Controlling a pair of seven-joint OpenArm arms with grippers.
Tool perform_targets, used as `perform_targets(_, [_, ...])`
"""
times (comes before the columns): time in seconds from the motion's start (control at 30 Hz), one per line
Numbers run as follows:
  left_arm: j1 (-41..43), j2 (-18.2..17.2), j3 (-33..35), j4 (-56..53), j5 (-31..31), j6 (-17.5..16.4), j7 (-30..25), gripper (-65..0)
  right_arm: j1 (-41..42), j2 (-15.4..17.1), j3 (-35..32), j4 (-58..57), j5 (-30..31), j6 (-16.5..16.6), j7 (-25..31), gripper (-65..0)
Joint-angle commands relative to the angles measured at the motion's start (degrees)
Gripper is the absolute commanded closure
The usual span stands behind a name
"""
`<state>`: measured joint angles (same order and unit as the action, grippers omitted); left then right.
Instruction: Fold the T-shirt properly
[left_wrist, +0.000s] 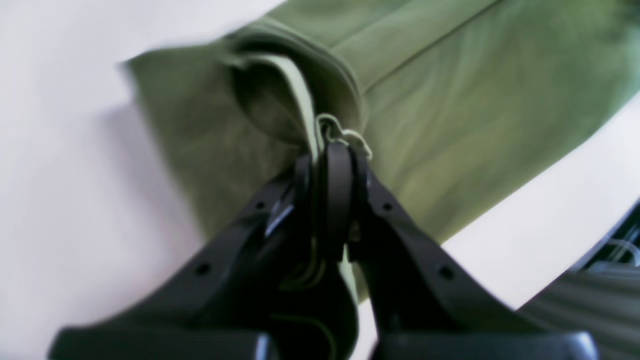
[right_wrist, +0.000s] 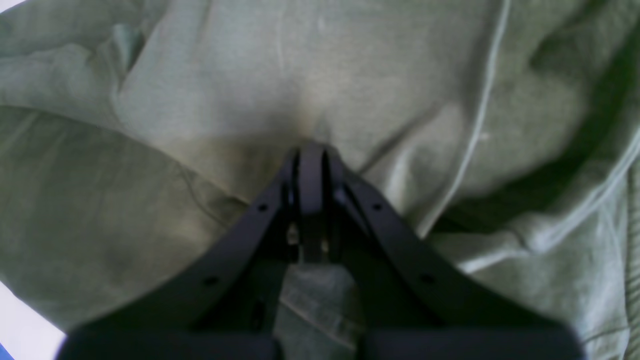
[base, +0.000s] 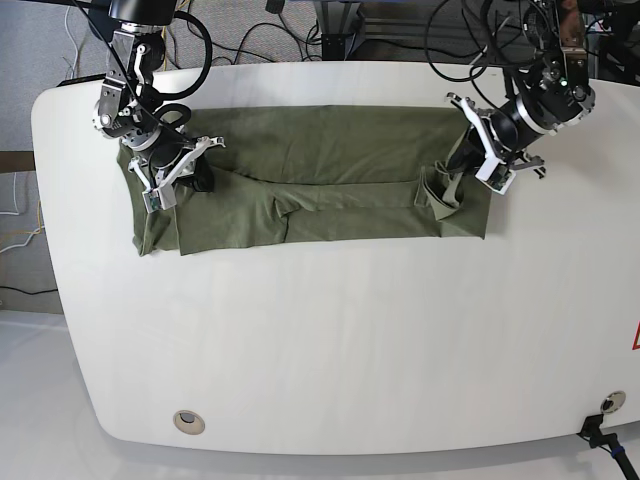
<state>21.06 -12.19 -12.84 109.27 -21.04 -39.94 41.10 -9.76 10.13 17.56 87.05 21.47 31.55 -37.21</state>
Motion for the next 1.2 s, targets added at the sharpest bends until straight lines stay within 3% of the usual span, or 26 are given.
perform_targets(0.0, [-0.8,1.5,1.5,1.4,-0.7,-0.1,-1.2,0.0,-0.1,0.3,0.1,0.3,-1.4,-0.6,-1.8,0.0])
perform_targets(0.3, [-8.0,10.4,9.9,-1.1,-0.5,-0.1,-1.2,0.0,-0.1,-1.0,0.1,0.3,-1.7,-0.6,-1.8,0.0])
perform_targets(0.53, [-10.2,11.0,17.0,-2.5,-0.8,-0.1,-1.2,0.0,-0.1,-2.4,0.1,0.3,-1.7,-0.6,-1.8,0.0])
perform_targets(0.93, [-10.1,10.6,17.0,2.1,-1.0,-0.1,-1.2,0.0,-1.3,-2.4,0.1,0.3,-1.7,-0.6,-1.8,0.0])
perform_targets(1.17, [-14.5,10.6,17.3,-12.3,1.1,-0.1,-1.2,0.0,-1.4,-2.4,0.1,0.3,-1.7,-0.6,-1.8,0.0])
